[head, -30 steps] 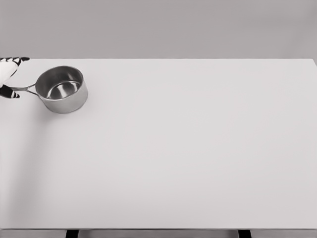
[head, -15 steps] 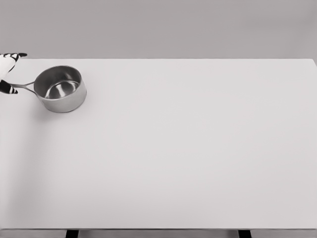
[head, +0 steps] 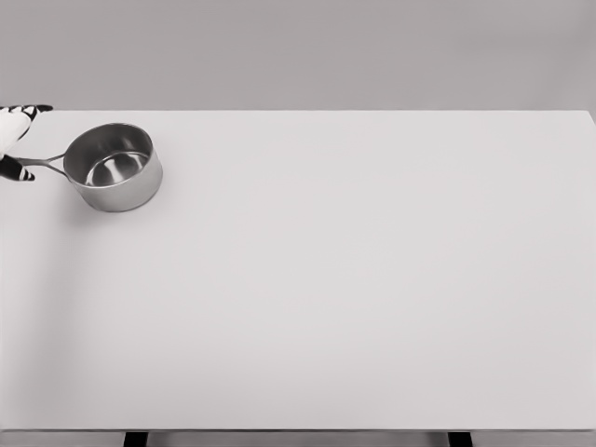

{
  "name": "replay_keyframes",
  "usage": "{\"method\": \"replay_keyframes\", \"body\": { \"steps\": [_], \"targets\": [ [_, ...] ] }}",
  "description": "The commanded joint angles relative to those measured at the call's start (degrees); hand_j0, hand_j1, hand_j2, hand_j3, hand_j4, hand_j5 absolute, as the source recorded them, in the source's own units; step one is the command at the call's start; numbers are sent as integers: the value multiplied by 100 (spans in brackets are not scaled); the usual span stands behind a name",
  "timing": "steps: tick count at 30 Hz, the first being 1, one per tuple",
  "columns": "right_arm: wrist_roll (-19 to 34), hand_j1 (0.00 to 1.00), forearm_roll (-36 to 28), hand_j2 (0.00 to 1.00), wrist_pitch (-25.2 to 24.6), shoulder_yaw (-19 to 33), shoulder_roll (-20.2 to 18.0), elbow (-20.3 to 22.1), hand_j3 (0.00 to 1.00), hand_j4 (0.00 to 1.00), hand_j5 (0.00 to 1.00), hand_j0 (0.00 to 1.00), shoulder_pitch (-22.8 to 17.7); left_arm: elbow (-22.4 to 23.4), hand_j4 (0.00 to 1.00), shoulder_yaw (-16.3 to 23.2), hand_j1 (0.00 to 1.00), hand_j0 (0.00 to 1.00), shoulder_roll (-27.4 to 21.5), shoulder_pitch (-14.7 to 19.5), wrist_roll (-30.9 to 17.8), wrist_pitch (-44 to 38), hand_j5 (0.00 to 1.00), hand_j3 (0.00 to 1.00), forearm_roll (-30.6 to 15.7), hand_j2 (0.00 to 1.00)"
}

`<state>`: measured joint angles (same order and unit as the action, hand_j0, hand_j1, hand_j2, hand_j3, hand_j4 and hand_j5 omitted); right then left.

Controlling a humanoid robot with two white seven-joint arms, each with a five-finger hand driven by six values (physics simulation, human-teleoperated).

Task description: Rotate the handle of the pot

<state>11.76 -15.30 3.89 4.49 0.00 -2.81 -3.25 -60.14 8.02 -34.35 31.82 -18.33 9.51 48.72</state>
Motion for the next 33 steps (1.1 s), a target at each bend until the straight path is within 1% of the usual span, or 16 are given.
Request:
{"method": "replay_keyframes", "body": {
  "steps": [1,4,8,12,15,17,20,22,24,26,28,29,30,31,32,33],
  "targets": [
    [1,100,1,100,-2,0,0,0,100,100,100,100,0,-42,100,-11,100,100,-28,0,5,42,100,100,-38,100],
    [1,100,1,100,-2,0,0,0,100,100,100,100,0,-463,100,-55,100,100,-37,-96,14,42,100,100,-64,100],
    [1,100,1,100,-2,0,0,0,100,100,100,100,0,-806,100,-72,100,100,-63,-299,14,42,100,100,-275,100],
    [1,100,1,100,-2,0,0,0,100,100,100,100,0,-920,100,-90,100,100,-63,-369,22,33,100,100,-293,100],
    [1,100,1,100,-2,0,0,0,100,100,100,100,0,-1061,100,-107,100,100,-169,-483,22,33,100,100,-486,100],
    [1,100,1,100,-2,0,0,0,100,100,100,100,0,-1175,100,-204,100,100,-204,-580,14,33,100,100,-486,100],
    [1,100,1,100,-2,0,0,0,100,100,100,100,0,-1562,100,-415,100,100,-292,-817,22,33,100,100,-600,100],
    [1,100,1,100,-2,0,0,0,100,100,100,100,0,-1939,100,-555,100,100,-476,-1072,22,42,100,100,-890,100],
    [1,100,1,100,-2,0,0,0,100,100,100,100,0,-2669,100,-854,100,100,-740,-1529,101,86,100,100,-1373,100],
    [1,100,1,100,-2,0,0,0,100,100,100,100,0,-3381,100,-1346,100,100,-837,-1977,225,463,100,100,-1786,100],
    [1,100,1,100,-2,0,0,0,100,100,100,100,0,-3943,100,-1970,100,100,-881,-2399,233,1228,100,100,-2129,100],
    [1,100,1,100,-2,0,0,0,100,100,100,100,0,-4128,100,-2190,100,100,-881,-2505,233,1623,100,100,-2401,100],
    [1,100,1,100,-2,0,0,0,100,100,100,100,0,-4269,100,-2252,100,100,-889,-2584,233,1878,100,100,-2604,100],
    [1,100,1,100,-2,0,0,0,100,100,100,100,0,-4313,100,-2252,100,100,-907,-2645,233,2326,100,100,-2788,100],
    [1,100,1,100,-2,0,0,0,100,100,100,100,0,-4313,100,-2226,100,100,-907,-2654,233,2549,100,100,-3052,100],
    [1,100,1,100,-2,0,0,0,100,100,100,100,0,-4313,100,-2199,100,100,-898,-2777,233,2549,100,100,-3281,100]
  ]
}}
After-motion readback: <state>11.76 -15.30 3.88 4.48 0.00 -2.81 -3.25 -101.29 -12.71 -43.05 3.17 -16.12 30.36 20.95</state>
